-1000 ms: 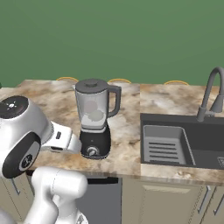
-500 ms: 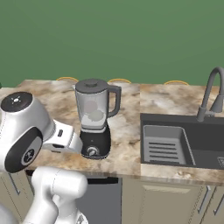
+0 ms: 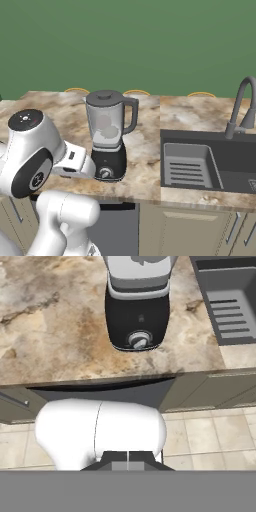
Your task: Grab the onion and lemon from the fridge, place them in the blender, close the lid, and turn on the blender to create a marinade.
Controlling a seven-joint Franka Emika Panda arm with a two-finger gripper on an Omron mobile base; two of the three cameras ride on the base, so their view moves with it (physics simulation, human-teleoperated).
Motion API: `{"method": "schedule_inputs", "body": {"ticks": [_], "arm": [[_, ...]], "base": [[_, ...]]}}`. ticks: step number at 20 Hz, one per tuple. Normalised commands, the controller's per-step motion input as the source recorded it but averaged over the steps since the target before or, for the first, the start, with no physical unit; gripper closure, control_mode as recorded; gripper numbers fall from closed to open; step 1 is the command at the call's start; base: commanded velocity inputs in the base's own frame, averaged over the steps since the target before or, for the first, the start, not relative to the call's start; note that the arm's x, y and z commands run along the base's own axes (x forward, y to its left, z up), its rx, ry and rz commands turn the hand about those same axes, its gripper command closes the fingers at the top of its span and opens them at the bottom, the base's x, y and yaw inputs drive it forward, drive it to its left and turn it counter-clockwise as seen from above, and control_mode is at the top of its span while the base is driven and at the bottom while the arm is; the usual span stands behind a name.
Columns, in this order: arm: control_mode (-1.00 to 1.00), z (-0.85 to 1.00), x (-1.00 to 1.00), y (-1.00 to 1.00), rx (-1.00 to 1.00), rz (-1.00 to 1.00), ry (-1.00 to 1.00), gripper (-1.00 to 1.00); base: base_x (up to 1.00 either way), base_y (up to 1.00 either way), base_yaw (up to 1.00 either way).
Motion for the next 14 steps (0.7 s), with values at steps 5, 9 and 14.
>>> {"method": "schedule_inputs", "body": {"ticks": [5, 9, 14], "arm": [[-1.0, -0.08, 0.12, -0.04, 0.0, 0.0, -0.04, 1.0], [-1.0, -0.06, 0.34, -0.05, 0.0, -0.01, -0.21, 1.0], [-1.0, -0.47, 0.37, -0.04, 0.01, 0.0, -0.11, 1.0]], "base": [[0.0, 0.0, 0.0], [0.0, 0.0, 0.0], [0.0, 0.0, 0.0]]}}
